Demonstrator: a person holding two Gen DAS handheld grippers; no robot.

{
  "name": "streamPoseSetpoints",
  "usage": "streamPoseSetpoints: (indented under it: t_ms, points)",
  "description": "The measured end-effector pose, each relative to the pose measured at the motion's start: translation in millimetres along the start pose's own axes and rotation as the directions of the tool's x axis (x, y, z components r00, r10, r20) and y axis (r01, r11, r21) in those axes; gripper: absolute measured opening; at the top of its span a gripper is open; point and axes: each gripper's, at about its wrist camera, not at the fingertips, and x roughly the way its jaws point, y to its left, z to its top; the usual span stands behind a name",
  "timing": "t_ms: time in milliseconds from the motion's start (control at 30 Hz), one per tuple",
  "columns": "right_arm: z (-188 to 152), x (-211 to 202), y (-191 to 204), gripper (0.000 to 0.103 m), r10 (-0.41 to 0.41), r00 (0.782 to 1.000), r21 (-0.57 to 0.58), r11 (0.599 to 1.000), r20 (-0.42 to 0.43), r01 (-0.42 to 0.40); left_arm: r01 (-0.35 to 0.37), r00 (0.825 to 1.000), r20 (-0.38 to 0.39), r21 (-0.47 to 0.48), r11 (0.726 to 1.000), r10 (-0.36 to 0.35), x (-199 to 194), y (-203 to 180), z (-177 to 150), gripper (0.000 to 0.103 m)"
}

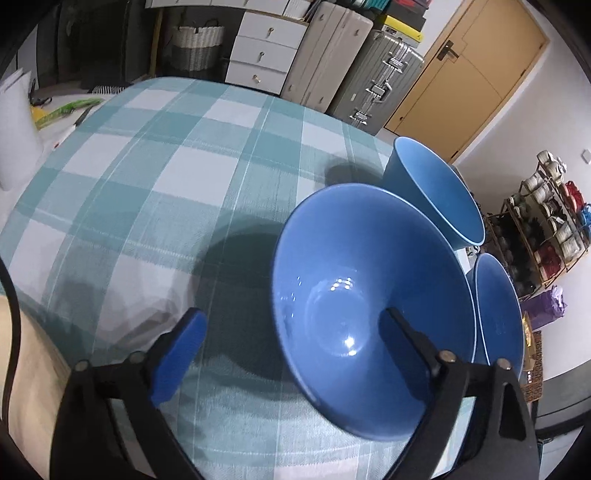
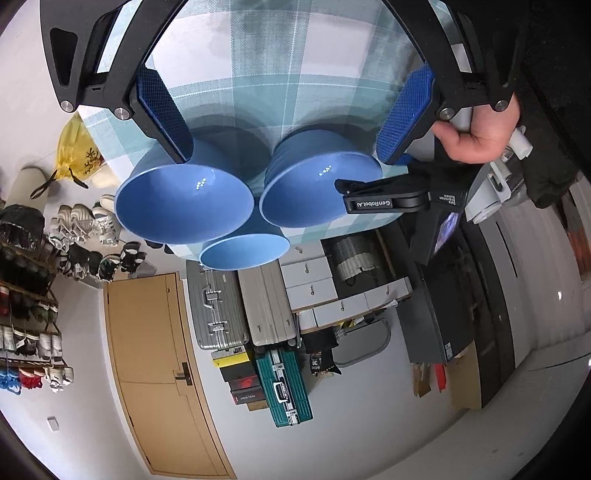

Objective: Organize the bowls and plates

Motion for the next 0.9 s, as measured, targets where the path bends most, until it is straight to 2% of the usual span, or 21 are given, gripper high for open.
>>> streamPoseSetpoints:
  t_ms: [67, 133, 167, 233, 267, 300, 333, 400, 467, 667, 900]
  points:
    - [-1.9, 4.8, -2.8, 0.101, -0.001, 1.0, 0.01, 1.0, -0.012, 0.001, -0.001, 1.0, 0.006, 0.016, 1.0, 0.001, 2.0, -2.5, 0.9, 0.091]
    - [-3.6, 10.1, -7.3, 0.101, -0.001, 0.999, 0.036, 0.999, -0.033, 0.002, -0.012, 1.0, 0.001, 0.029, 1.0, 0.012, 5.5, -4.5, 1.1, 0.084]
    - [-4.0, 12.1, -10.2, 0.101, -0.002, 0.999, 0.051, 0.999, -0.044, 0.004, -0.014, 1.0, -0.003, 0.037, 0.999, 0.014, 6.9, -4.9, 1.2, 0.079]
    - [-5.2, 15.6, -13.6, 0.101, 0.002, 0.998, 0.078, 0.997, -0.058, 0.003, -0.024, 0.999, -0.022, 0.052, 0.998, 0.025, 12.2, -5.7, 1.1, 0.061]
    - [-5.4, 16.5, -14.7, 0.101, 0.001, 0.998, 0.087, 0.996, -0.06, 0.004, -0.032, 0.999, -0.033, 0.059, 0.998, 0.034, 15.5, -5.9, 1.0, 0.057]
    - [-5.9, 16.6, -15.8, 0.101, -0.002, 0.998, 0.091, 0.996, -0.06, 0.007, -0.04, 0.998, -0.049, 0.069, 0.997, 0.044, 19.3, -5.9, 1.4, 0.046]
    - [-6.4, 17.0, -15.9, 0.101, -0.004, 0.998, 0.09, 0.996, -0.062, 0.009, -0.048, 0.996, -0.065, 0.076, 0.996, 0.053, 22.4, -5.2, 0.8, 0.04]
    - [-6.8, 17.2, -15.6, 0.101, -0.002, 0.998, 0.088, 0.996, -0.064, 0.008, -0.047, 0.995, -0.08, 0.073, 0.996, 0.053, 25.0, -3.3, 0.2, 0.036]
    - [-6.7, 18.0, -15.2, 0.101, -0.005, 0.998, 0.087, 0.996, -0.064, 0.011, -0.049, 0.995, -0.084, 0.073, 0.996, 0.056, 25.6, -2.6, 0.1, 0.027]
    - [-9.5, 21.8, -13.1, 0.101, -0.009, 0.996, 0.069, 0.997, -0.089, 0.015, -0.101, 0.991, -0.075, 0.119, 0.988, 0.11, 25.6, -6.4, -2.2, 0.025]
    - [-2.2, 24.7, -6.4, 0.101, -0.044, 0.992, 0.02, 0.999, -0.119, 0.047, -0.091, 0.99, -0.095, 0.142, 0.986, 0.105, 24.0, -4.1, -1.9, 0.012]
